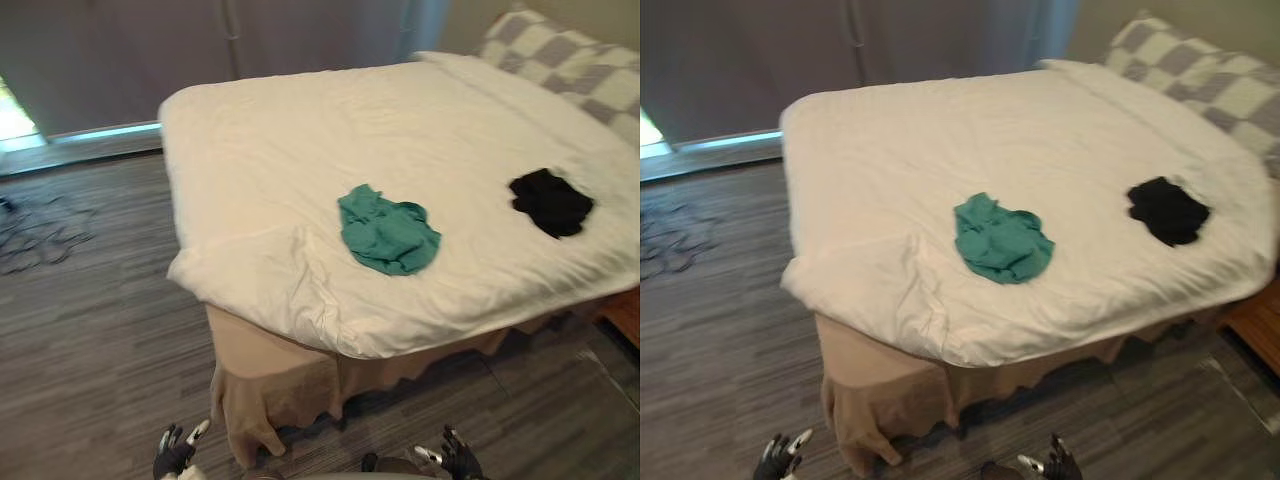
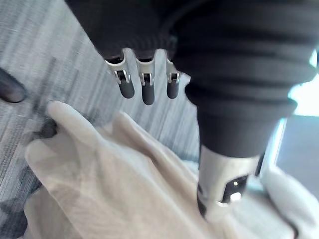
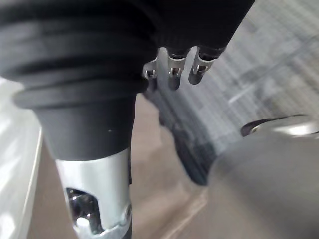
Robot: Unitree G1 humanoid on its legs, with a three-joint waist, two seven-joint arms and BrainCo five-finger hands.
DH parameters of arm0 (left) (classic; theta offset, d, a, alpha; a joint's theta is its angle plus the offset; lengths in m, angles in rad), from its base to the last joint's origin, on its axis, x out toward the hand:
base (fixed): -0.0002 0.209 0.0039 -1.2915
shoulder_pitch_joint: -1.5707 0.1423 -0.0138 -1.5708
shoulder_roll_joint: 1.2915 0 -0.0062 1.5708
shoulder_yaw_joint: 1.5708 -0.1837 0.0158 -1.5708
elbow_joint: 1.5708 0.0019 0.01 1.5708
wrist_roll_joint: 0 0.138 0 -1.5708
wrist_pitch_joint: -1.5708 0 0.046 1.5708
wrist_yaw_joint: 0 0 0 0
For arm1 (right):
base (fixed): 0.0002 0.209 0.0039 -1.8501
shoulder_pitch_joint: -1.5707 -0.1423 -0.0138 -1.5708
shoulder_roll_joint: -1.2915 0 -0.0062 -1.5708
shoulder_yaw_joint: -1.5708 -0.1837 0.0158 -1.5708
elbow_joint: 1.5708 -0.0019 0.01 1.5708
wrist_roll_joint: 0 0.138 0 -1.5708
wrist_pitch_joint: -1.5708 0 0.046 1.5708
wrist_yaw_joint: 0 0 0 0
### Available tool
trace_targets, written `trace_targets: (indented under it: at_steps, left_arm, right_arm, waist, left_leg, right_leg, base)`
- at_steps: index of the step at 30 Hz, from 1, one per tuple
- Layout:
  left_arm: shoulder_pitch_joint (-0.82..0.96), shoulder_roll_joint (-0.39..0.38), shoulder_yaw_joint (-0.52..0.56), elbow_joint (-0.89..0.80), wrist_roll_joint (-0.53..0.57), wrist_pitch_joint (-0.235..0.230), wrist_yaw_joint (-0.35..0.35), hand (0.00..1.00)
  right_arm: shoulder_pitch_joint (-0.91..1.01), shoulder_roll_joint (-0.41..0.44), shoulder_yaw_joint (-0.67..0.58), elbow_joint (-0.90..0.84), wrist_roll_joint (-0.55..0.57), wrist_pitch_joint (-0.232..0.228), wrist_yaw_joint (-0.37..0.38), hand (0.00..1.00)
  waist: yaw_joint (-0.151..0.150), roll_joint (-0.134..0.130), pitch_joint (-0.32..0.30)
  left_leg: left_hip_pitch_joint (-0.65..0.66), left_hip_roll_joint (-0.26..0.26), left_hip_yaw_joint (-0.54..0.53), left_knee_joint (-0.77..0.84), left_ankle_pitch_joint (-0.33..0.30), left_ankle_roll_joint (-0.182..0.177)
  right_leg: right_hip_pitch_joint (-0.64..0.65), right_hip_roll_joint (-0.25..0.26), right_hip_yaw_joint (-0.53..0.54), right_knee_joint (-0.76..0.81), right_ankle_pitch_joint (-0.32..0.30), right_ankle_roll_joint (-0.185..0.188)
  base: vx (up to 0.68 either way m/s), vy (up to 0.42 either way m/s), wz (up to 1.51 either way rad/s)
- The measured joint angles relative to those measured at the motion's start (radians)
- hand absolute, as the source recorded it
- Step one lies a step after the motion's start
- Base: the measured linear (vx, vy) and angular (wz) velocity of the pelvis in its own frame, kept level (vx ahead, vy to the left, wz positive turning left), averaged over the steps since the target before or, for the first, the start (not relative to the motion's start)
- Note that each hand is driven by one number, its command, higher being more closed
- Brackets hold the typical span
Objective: Tidy the bed and pick cloth on bed and put in laundry
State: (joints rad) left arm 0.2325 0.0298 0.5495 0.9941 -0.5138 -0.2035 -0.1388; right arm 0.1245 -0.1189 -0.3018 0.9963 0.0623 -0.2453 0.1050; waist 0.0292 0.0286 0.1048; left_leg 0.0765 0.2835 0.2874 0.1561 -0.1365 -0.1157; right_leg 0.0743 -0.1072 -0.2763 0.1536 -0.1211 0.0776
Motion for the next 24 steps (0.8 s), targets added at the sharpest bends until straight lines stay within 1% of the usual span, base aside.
trace_targets:
  at_steps: [1, 2, 3, 4, 5, 7, 8, 9, 10, 11, 13, 14, 15, 16, 17, 18, 19, 20, 21, 22, 23, 24]
  left_arm:
    - [0.005, -0.011, 0.045, 0.013, -0.017, 0.02, 0.023, 0.0]
    - [0.017, -0.008, 0.092, 0.04, -0.039, 0.025, 0.042, 0.0]
    - [0.028, -0.005, 0.116, 0.048, -0.042, 0.025, 0.048, 0.0]
    - [0.042, 0.008, 0.173, 0.061, -0.05, 0.025, 0.056, 0.0]
    - [0.058, 0.04, 0.251, 0.062, -0.061, 0.021, 0.066, 0.0]
    - [0.054, 0.112, 0.32, 0.058, -0.058, -0.004, 0.066, 0.0]
    - [0.052, 0.142, 0.336, 0.049, -0.058, -0.017, 0.066, 0.0]
    - [0.04, 0.217, 0.347, -0.004, -0.044, -0.058, 0.068, 0.0]
    - [0.027, 0.243, 0.346, -0.029, -0.027, -0.078, 0.069, 0.0]
    - [-0.028, 0.32, 0.329, -0.118, 0.015, -0.117, 0.074, 0.0]
    - [-0.098, 0.4, 0.283, -0.23, 0.067, -0.157, 0.076, 0.0]
    - [-0.147, 0.446, 0.246, -0.296, 0.104, -0.189, 0.076, 0.0]
    - [-0.174, 0.471, 0.224, -0.329, 0.127, -0.196, 0.076, 0.0]
    - [-0.23, 0.521, 0.169, -0.402, 0.18, -0.203, 0.078, 0.0]
    - [-0.276, 0.553, 0.116, -0.458, 0.228, -0.22, 0.077, 0.0]
    - [-0.301, 0.571, 0.086, -0.478, 0.25, -0.232, 0.075, 0.0]
    - [-0.347, 0.593, 0.027, -0.515, 0.301, -0.251, 0.073, 0.0]
    - [-0.382, 0.594, -0.03, -0.553, 0.333, -0.274, 0.069, 0.0]
    - [-0.4, 0.594, -0.062, -0.57, 0.348, -0.286, 0.068, 0.0]
    - [-0.438, 0.594, -0.137, -0.599, 0.387, -0.293, 0.068, 0.0]
    - [-0.478, 0.594, -0.225, -0.615, 0.436, -0.293, 0.067, 0.0]
    - [-0.491, 0.593, -0.258, -0.618, 0.453, -0.293, 0.067, 0.0]
  right_arm:
    - [0.001, -0.001, -0.021, 0.003, 0.018, 0.003, -0.005, 0.0]
    - [-0.002, -0.004, -0.038, 0.009, 0.019, 0.005, -0.008, 0.0]
    - [-0.004, -0.002, -0.042, 0.015, 0.019, 0.007, -0.008, 0.0]
    - [-0.005, 0.002, -0.049, 0.036, 0.02, 0.011, -0.008, 0.0]
    - [0.003, 0.002, -0.054, 0.054, 0.021, 0.025, -0.007, 0.0]
    - [0.016, 0.001, -0.08, 0.079, 0.028, 0.041, -0.007, 0.0]
    - [0.02, 0.0, -0.086, 0.084, 0.028, 0.048, -0.007, 0.0]
    - [0.034, 0.001, -0.086, 0.083, 0.038, 0.056, -0.006, 0.0]
    - [0.042, 0.001, -0.083, 0.083, 0.042, 0.057, -0.006, 0.0]
    - [0.046, 0.001, -0.069, 0.079, 0.063, 0.058, -0.007, 0.0]
    - [0.048, 0.001, -0.045, 0.072, 0.073, 0.057, -0.006, 0.0]
    - [0.052, 0.003, -0.033, 0.067, 0.081, 0.057, -0.006, 0.0]
    - [0.058, 0.004, -0.026, 0.062, 0.092, 0.056, -0.006, 0.0]
    - [0.083, 0.006, -0.017, 0.042, 0.097, 0.051, -0.006, 0.0]
    - [0.104, 0.005, -0.007, 0.038, 0.096, 0.039, -0.006, 0.0]
    - [0.114, 0.005, -0.004, 0.037, 0.096, 0.036, -0.006, 0.0]
    - [0.133, 0.005, 0.005, 0.037, 0.096, 0.03, -0.006, 0.0]
    - [0.153, 0.005, 0.012, 0.037, 0.096, 0.026, -0.006, 0.0]
    - [0.16, 0.006, 0.014, 0.037, 0.096, 0.026, -0.006, 0.0]
    - [0.179, 0.009, 0.023, 0.036, 0.095, 0.026, -0.007, 0.0]
    - [0.194, 0.011, 0.039, 0.036, 0.094, 0.026, -0.007, 0.0]
    - [0.198, 0.013, 0.044, 0.036, 0.093, 0.026, -0.007, 0.0]
  waist:
    - [0.014, 0.0, -0.002]
    - [0.029, -0.003, -0.003]
    - [0.029, -0.006, -0.006]
    - [0.029, -0.009, -0.018]
    - [0.028, -0.023, -0.037]
    - [0.029, -0.037, -0.047]
    - [0.029, -0.043, -0.051]
    - [0.031, -0.052, -0.056]
    - [0.031, -0.054, -0.058]
    - [0.033, -0.054, -0.059]
    - [0.033, -0.048, -0.063]
    - [0.031, -0.041, -0.066]
    - [0.03, -0.037, -0.067]
    - [0.023, -0.028, -0.079]
    - [0.013, -0.023, -0.084]
    - [0.01, -0.022, -0.086]
    - [-0.001, -0.022, -0.094]
    - [-0.016, -0.012, -0.106]
    - [-0.023, -0.011, -0.106]
    - [-0.031, -0.009, -0.111]
    - [-0.035, -0.005, -0.123]
    - [-0.039, -0.006, -0.126]
  left_leg:
    - [0.006, -0.011, 0.034, -0.02, 0.023, -0.019]
    - [0.019, -0.033, 0.031, -0.055, 0.043, -0.038]
    - [0.024, -0.043, 0.029, -0.073, 0.053, -0.044]
    - [0.031, -0.066, 0.025, -0.119, 0.073, -0.049]
    - [0.032, -0.091, 0.011, -0.171, 0.094, -0.043]
    - [0.043, -0.114, 0.004, -0.225, 0.123, -0.04]
    - [0.053, -0.12, 0.006, -0.241, 0.133, -0.046]
    - [0.07, -0.133, 0.009, -0.26, 0.142, -0.046]
    - [0.075, -0.137, 0.01, -0.26, 0.142, -0.046]
    - [0.083, -0.139, 0.018, -0.262, 0.141, -0.046]
    - [0.086, -0.14, 0.039, -0.266, 0.141, -0.046]
    - [0.089, -0.142, 0.056, -0.267, 0.141, -0.046]
    - [0.093, -0.143, 0.065, -0.267, 0.141, -0.046]
    - [0.096, -0.14, 0.094, -0.268, 0.141, -0.046]
    - [0.101, -0.138, 0.131, -0.268, 0.141, -0.046]
    - [0.104, -0.139, 0.145, -0.268, 0.141, -0.046]
    - [0.105, -0.136, 0.164, -0.268, 0.141, -0.047]
    - [0.097, -0.128, 0.184, -0.268, 0.143, -0.049]
    - [0.099, -0.122, 0.195, -0.268, 0.143, -0.05]
    - [0.1, -0.118, 0.22, -0.268, 0.145, -0.052]
    - [0.1, -0.114, 0.262, -0.268, 0.152, -0.062]
    - [0.1, -0.11, 0.28, -0.267, 0.159, -0.066]
  right_leg:
    - [0.023, -0.017, -0.034, -0.022, -0.001, 0.003]
    - [0.029, -0.031, -0.045, -0.031, -0.002, 0.017]
    - [0.033, -0.037, -0.048, -0.036, -0.001, 0.026]
    - [0.039, -0.05, -0.055, -0.049, 0.006, 0.038]
    - [0.044, -0.066, -0.078, -0.07, 0.015, 0.054]
    - [0.059, -0.08, -0.098, -0.086, 0.022, 0.063]
    - [0.064, -0.084, -0.101, -0.091, 0.025, 0.068]
    - [0.079, -0.091, -0.104, -0.092, 0.026, 0.067]
    - [0.086, -0.093, -0.106, -0.094, 0.026, 0.067]
    - [0.097, -0.1, -0.108, -0.096, 0.026, 0.067]
    - [0.099, -0.1, -0.106, -0.107, 0.035, 0.06]
    - [0.098, -0.099, -0.101, -0.114, 0.04, 0.06]
    - [0.099, -0.098, -0.097, -0.117, 0.042, 0.061]
    - [0.099, -0.096, -0.085, -0.122, 0.046, 0.06]
    - [0.1, -0.094, -0.082, -0.125, 0.05, 0.054]
    - [0.1, -0.094, -0.077, -0.127, 0.05, 0.054]
    - [0.094, -0.089, -0.061, -0.13, 0.056, 0.048]
    - [0.082, -0.082, -0.048, -0.131, 0.063, 0.037]
    - [0.081, -0.08, -0.043, -0.133, 0.066, 0.033]
    - [0.076, -0.074, -0.032, -0.138, 0.072, 0.025]
    - [0.059, -0.063, -0.009, -0.138, 0.083, 0.01]
    - [0.053, -0.059, 0.002, -0.139, 0.087, 0.004]
  base:
    - [-0.03, 0.046, 0.73]
    - [-0.03, 0.068, 0.54]
    - [-0.01, 0.112, 0.27]
    - [0.01, 0.102, 0.4]
    - [0.06, 0.116, 0.51]
    - [0.1, 0.08, 0.43]
    - [0.11, 0.076, 0.18]
    - [0.09, 0.073, 0.08]
    - [0.07, 0.069, 0.05]
    - [0.03, 0.033, 0.02]
    - [0.0, 0.026, -0.12]
    - [-0.01, 0.027, -0.22]
    - [-0.01, 0.029, -0.25]
    - [0.0, 0.021, -0.19]
    - [0.0, 0.022, -0.21]
    - [-0.01, 0.01, -0.22]
    - [-0.02, 0.003, -0.25]
    - [0.0, -0.009, -0.22]
    - [0.0, -0.016, -0.2]
    - [0.0, -0.016, -0.35]
    - [-0.01, -0.009, -0.38]
    - [-0.02, -0.006, -0.41]
